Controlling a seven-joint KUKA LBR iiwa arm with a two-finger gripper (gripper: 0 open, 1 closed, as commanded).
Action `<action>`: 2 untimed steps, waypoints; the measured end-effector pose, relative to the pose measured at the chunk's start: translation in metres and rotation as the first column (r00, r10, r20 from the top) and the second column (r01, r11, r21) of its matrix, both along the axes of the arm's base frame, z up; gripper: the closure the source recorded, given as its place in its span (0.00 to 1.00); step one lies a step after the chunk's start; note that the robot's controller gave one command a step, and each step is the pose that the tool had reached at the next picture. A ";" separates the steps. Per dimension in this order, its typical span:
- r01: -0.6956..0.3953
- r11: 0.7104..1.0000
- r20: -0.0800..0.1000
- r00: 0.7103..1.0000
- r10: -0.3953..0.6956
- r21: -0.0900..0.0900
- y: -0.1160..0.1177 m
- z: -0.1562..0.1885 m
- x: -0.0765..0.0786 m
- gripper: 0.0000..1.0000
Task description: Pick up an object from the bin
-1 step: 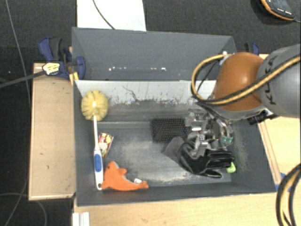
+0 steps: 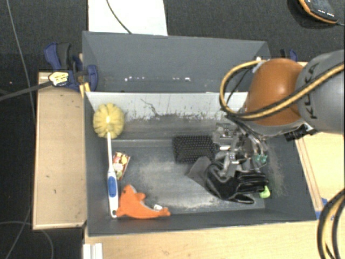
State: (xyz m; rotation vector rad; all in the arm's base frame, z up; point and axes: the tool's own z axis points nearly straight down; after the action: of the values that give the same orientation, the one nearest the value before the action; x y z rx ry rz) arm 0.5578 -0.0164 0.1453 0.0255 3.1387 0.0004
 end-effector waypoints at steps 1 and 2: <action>0.047 0.999 -0.005 0.999 -0.047 0.001 -0.036 -0.075 -0.034 0.00; -0.005 1.000 0.004 1.000 0.005 0.000 -0.032 -0.022 -0.020 0.00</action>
Offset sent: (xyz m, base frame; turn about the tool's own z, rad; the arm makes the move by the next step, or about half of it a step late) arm -0.0215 -0.0321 -0.0230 -0.0085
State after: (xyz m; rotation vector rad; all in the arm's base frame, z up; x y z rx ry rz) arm 0.5377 -0.0485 0.1236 0.0171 3.1347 0.0008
